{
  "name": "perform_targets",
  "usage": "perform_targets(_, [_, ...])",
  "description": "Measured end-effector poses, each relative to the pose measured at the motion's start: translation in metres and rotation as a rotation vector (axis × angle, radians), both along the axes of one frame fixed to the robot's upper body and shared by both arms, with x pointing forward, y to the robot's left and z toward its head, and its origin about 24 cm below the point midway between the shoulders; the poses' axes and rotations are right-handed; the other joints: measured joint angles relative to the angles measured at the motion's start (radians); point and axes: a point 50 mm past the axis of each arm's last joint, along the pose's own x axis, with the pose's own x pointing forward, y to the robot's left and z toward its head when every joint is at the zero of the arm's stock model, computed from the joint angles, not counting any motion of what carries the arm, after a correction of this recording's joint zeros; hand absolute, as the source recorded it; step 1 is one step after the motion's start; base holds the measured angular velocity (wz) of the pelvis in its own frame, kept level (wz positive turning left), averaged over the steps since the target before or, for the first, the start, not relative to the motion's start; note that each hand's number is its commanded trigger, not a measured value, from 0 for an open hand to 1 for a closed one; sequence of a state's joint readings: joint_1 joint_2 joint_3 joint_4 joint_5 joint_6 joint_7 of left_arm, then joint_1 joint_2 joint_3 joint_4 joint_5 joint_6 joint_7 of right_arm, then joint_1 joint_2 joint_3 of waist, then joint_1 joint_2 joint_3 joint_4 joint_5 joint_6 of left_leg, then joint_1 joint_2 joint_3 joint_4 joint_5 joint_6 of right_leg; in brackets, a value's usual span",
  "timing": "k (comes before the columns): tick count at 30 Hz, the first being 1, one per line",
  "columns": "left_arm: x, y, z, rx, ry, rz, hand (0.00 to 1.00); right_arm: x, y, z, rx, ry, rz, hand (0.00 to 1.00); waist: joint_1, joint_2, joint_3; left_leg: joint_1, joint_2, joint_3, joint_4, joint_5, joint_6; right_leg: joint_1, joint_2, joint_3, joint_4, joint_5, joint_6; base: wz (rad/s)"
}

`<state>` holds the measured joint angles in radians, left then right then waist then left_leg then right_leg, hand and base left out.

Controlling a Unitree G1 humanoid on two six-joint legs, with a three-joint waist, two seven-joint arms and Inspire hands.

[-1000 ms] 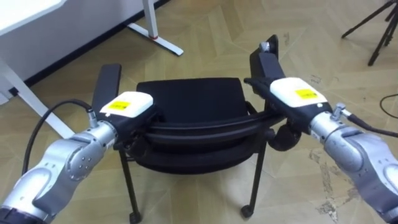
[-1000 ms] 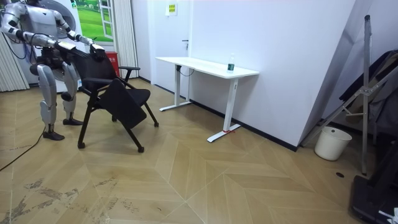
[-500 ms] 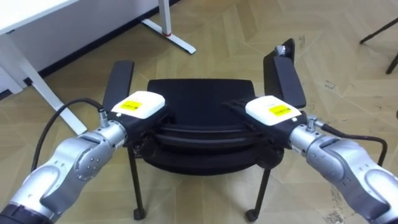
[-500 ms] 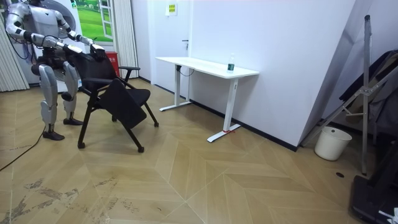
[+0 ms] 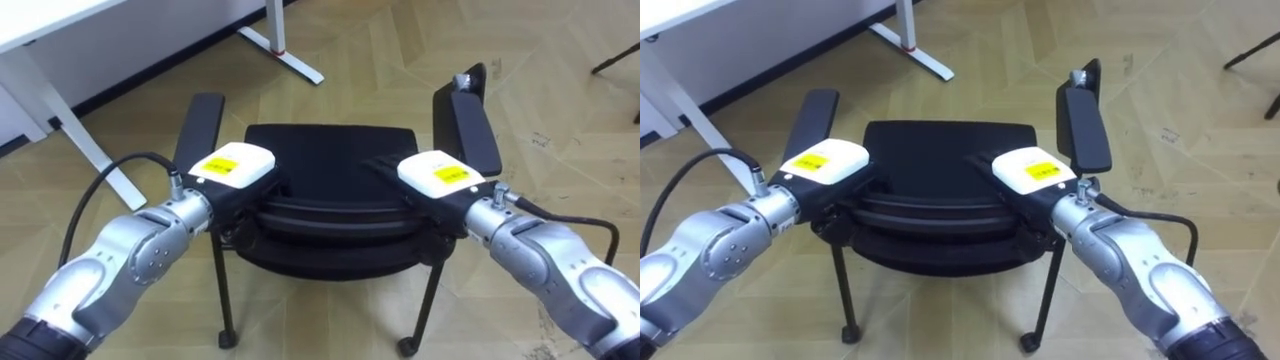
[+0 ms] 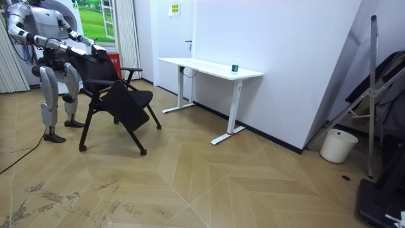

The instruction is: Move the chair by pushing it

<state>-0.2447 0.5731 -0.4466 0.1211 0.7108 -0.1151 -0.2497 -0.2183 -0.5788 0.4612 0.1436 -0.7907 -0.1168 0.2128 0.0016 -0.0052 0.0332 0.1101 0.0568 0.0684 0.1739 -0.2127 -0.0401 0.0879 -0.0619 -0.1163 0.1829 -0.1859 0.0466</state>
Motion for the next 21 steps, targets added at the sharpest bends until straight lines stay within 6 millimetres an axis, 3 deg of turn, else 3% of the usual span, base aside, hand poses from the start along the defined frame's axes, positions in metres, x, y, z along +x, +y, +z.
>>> perform_targets(2, [0.0000, -0.0004, -0.0002, -0.001, 0.002, 0.001, 1.00, -0.0001, -0.0004, -0.0005, 0.002, -0.002, -0.003, 0.05, -0.001, 0.000, 0.0000, -0.002, 0.000, -0.001, 0.004, 0.000, 0.000, 0.001, 0.000, 0.001, 0.000, 0.000, 0.000, 0.00])
perform_targets(3, [0.0001, -0.0005, -0.0003, -0.001, 0.003, 0.002, 1.00, 0.0000, -0.0003, -0.0007, 0.003, -0.003, -0.003, 0.70, -0.001, 0.001, -0.0002, -0.003, 0.000, -0.001, 0.006, 0.000, 0.000, 0.001, 0.000, 0.001, 0.000, 0.000, 0.000, 0.00])
perform_targets(4, [0.0001, -0.0005, -0.0004, -0.001, 0.004, 0.003, 1.00, 0.0000, -0.0002, -0.0009, 0.004, -0.004, -0.004, 1.00, -0.001, 0.001, -0.0005, -0.003, 0.000, -0.001, 0.007, 0.000, 0.000, 0.002, 0.000, 0.001, 0.001, 0.000, 0.000, 0.00])
perform_targets(14, [-0.0001, 0.0001, -0.0019, 0.006, 0.020, 0.005, 1.00, -0.0014, 0.0011, -0.0024, -0.007, -0.009, 0.010, 1.00, -0.006, 0.007, -0.0030, 0.003, 0.000, -0.012, 0.016, 0.000, 0.000, 0.012, 0.000, 0.002, 0.001, 0.000, 0.000, 0.00])
perform_targets(21, [-0.0001, 0.0021, -0.0052, 0.007, 0.031, 0.011, 1.00, -0.0033, 0.0033, -0.0048, -0.036, -0.054, 0.036, 1.00, -0.014, 0.025, -0.0085, 0.006, 0.000, -0.016, 0.015, 0.000, 0.000, 0.014, 0.001, 0.005, 0.001, 0.000, 0.000, 0.00])
